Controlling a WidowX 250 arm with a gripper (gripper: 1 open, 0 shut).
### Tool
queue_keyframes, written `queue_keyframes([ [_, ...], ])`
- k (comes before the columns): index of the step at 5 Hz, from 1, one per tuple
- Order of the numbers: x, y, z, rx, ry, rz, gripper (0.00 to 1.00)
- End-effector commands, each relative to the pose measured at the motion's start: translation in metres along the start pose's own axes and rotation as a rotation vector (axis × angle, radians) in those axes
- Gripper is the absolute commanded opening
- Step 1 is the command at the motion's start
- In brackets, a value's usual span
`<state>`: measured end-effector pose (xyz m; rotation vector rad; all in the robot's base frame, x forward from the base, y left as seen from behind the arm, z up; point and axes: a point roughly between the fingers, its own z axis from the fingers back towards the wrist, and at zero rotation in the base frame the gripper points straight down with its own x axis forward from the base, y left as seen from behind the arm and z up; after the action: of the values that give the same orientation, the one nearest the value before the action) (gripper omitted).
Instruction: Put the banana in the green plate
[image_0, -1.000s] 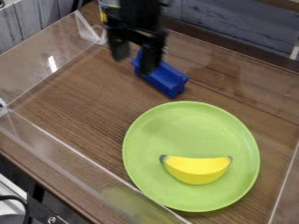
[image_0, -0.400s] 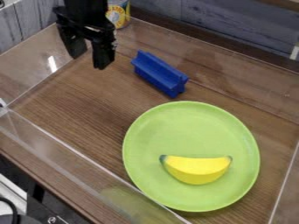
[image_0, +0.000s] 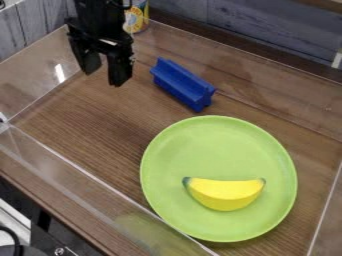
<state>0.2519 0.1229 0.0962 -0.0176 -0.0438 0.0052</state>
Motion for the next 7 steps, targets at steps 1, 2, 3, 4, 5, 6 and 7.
queue_keyframes([
  [1,0.007,0.008,0.007,0.017,-0.036,0.009,1.0],
  [2,0.009,0.012,0.003,0.014,-0.033,0.013,1.0],
  [3,0.011,0.016,0.0,0.011,-0.029,0.016,1.0],
  [4,0.014,0.021,-0.002,0.009,-0.027,0.017,1.0],
  [5,0.015,0.025,-0.004,0.004,-0.023,0.022,1.0],
  [6,0.017,0.028,-0.005,-0.001,-0.019,0.023,1.0],
  [7,0.018,0.029,-0.007,-0.009,-0.013,0.025,1.0],
])
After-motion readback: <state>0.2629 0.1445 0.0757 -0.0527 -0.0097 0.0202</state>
